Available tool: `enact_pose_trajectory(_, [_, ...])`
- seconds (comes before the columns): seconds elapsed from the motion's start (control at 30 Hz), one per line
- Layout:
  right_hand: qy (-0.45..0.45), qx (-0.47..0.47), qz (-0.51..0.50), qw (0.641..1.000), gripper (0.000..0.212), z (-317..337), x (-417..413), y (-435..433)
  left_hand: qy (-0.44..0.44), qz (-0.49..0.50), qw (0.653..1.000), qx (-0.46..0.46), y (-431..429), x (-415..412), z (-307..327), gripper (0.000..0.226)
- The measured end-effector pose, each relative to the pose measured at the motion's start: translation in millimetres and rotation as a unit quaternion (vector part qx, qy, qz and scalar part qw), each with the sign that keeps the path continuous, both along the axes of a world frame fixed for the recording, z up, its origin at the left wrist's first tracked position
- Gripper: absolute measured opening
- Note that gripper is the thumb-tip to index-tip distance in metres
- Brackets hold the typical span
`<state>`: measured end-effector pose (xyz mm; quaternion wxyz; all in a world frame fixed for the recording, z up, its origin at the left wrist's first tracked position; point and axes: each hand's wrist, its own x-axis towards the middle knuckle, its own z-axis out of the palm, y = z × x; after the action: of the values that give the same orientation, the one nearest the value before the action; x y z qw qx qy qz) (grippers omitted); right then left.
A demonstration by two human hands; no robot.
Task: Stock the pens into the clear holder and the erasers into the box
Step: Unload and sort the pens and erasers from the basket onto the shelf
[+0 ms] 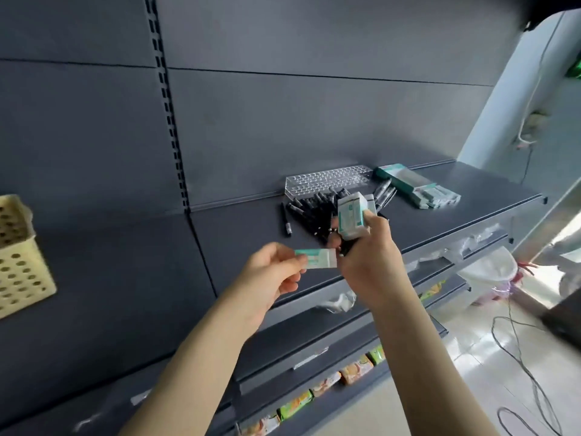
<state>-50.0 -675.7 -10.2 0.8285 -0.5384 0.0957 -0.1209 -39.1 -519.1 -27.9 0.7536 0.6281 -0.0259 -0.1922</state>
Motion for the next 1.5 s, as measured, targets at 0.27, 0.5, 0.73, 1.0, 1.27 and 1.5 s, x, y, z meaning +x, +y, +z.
enact_pose_trajectory(0.27, [0.045,0.106,-0.031,0.993,0.031,-27,17,-116,0.037,0.042,0.997,-0.048,-107,28,-13,0.022])
enact_pose_trajectory(0.5, [0.068,0.06,-0.06,0.994,0.016,-48,62,-199,0.034,0.049,0.998,-0.006,-198,90,-36,0.011])
enact_pose_trajectory(0.73, [0.068,-0.002,-0.096,0.993,0.02,-56,99,-287,0.007,0.02,1.0,-0.003,-300,147,-48,0.008])
enact_pose_trajectory(1.0, [0.075,0.001,-0.105,0.992,0.018,-61,155,-390,-0.053,0.033,0.998,0.01,-395,194,-55,0.014])
enact_pose_trajectory(1.27, [0.064,-0.112,0.016,0.992,0.015,-55,246,-494,-0.118,0.122,0.979,0.114,-490,241,-71,0.015])
enact_pose_trajectory(1.5, [0.068,-0.116,0.155,0.979,0.016,-63,282,-544,-0.24,0.209,0.887,0.335,-528,247,-84,0.02])
